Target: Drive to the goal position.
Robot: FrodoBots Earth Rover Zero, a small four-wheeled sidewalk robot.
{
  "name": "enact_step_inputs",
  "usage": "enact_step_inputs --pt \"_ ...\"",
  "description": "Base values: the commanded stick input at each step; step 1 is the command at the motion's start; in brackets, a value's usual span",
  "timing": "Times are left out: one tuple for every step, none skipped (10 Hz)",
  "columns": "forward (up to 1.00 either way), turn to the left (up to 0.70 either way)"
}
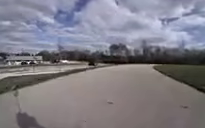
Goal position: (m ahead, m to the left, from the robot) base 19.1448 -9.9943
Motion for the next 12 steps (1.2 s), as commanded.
enact_step_inputs --pt "1.0 -0.4" --pt "1.0 -0.4" --pt "1.0 -0.4" --pt "1.0 -0.4" --pt "1.0 -0.4" --pt "1.0 -0.39" --pt "1.0 -0.28" --pt "1.0 0.0" --pt "1.0 0.0" --pt "1.0 0.0" --pt "1.0 0.0" --pt "1.0 0.0"
